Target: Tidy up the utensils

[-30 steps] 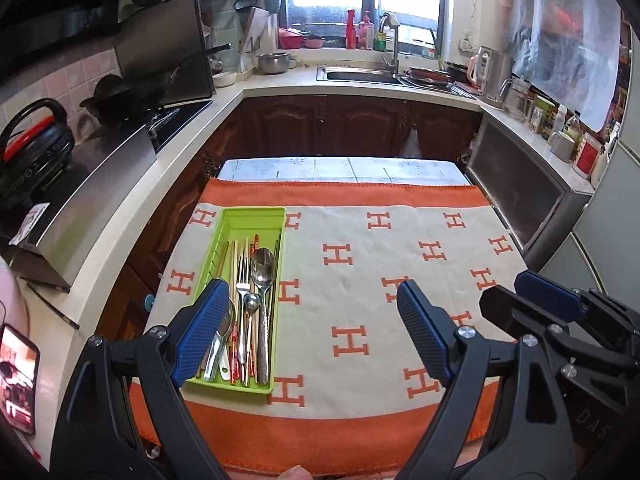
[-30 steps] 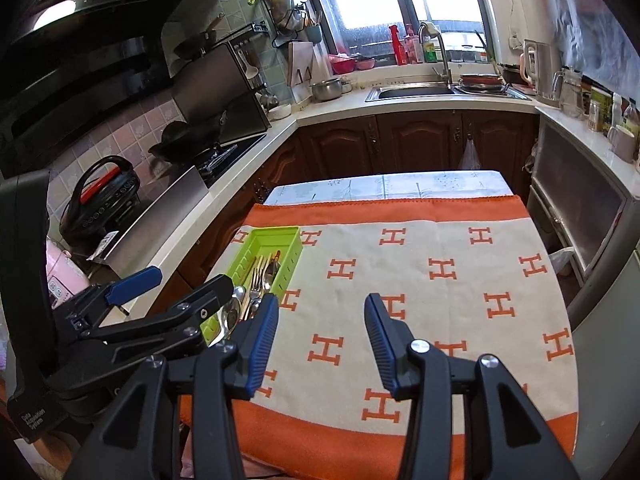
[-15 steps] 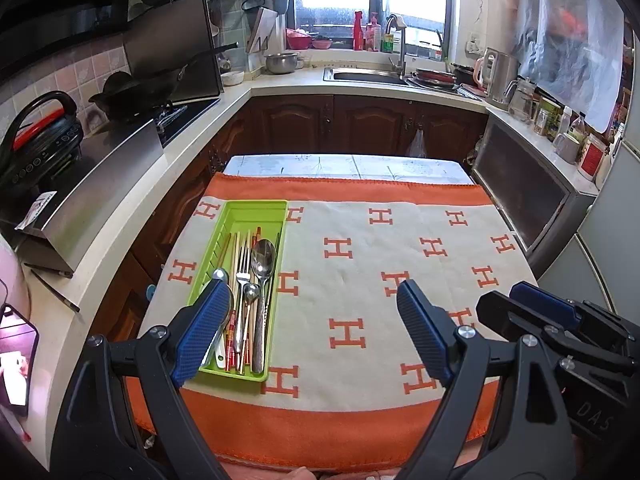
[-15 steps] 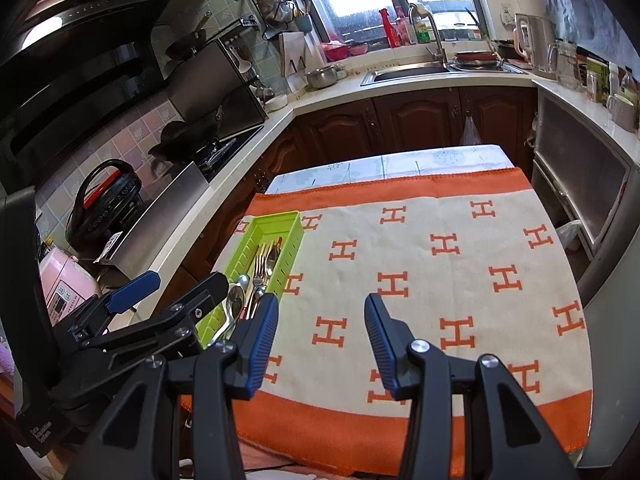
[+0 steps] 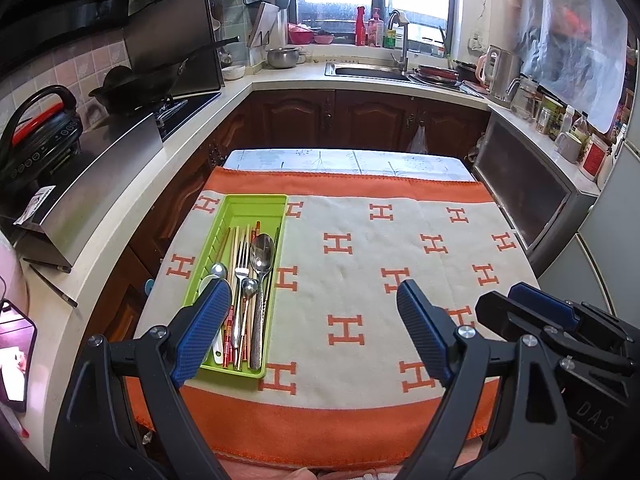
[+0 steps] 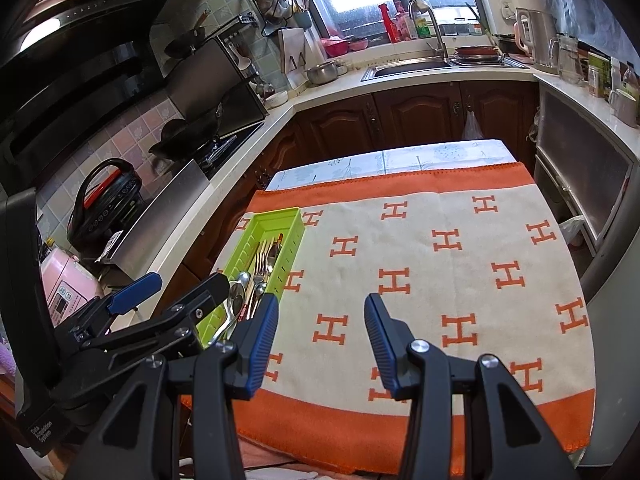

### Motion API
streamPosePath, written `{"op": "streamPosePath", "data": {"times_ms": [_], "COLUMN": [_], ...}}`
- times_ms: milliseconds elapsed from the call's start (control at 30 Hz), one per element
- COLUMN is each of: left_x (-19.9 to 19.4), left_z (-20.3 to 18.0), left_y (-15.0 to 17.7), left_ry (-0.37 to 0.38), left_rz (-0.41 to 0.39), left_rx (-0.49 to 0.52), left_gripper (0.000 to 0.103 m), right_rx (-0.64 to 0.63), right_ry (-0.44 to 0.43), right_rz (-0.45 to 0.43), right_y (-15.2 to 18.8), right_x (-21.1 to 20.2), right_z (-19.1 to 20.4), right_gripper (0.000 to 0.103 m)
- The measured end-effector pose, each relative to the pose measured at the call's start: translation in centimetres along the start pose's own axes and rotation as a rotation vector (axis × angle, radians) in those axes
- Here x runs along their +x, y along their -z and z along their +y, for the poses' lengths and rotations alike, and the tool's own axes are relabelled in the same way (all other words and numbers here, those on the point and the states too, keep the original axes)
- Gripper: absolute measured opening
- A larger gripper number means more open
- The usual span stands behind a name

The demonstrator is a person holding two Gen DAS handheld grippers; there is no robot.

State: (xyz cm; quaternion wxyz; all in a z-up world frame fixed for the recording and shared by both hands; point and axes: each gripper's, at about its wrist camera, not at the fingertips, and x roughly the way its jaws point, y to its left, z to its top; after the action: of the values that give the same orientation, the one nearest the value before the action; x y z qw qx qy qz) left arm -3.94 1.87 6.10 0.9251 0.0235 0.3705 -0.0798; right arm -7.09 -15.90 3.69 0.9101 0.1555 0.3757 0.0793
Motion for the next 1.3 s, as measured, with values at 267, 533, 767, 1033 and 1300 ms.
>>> {"op": "streamPosePath", "data": {"times_ms": [267, 533, 767, 1033, 1300], "left_x": [0.2, 0.3, 0.2, 0.2, 0.6], "left_z": [0.2, 0.5, 0.5, 0.5, 0.4], "left_y": [0.0, 0.1, 0.4, 0.9, 1.0], "left_ry": [-0.004, -0.005, -0.031, -0.038, -0.028], "left_rz": [-0.002, 0.0, -0.018, -0.026, -0.008], "left_rx": [0.0, -0.002, 0.014, 0.022, 0.016], "left_gripper": [0.084, 0.084, 0.084, 0.084, 0.084], "right_rx": [0.001, 0.0, 0.003, 0.006, 0.008], "right_ry": [-0.001, -0.003, -0.005, -0.003, -0.002], "right_rz": [0.004, 0.012, 0.024, 0.03, 0.032], "right_y": [0.0, 0.1, 0.2, 0.4, 0.4], "right_x": [0.1, 0.4, 0.7, 0.7, 0.8], "right_z": [0.0, 0.1, 0.0, -0.2, -0.3], "right_gripper": [0.045, 0.045, 0.045, 0.045, 0.045]}}
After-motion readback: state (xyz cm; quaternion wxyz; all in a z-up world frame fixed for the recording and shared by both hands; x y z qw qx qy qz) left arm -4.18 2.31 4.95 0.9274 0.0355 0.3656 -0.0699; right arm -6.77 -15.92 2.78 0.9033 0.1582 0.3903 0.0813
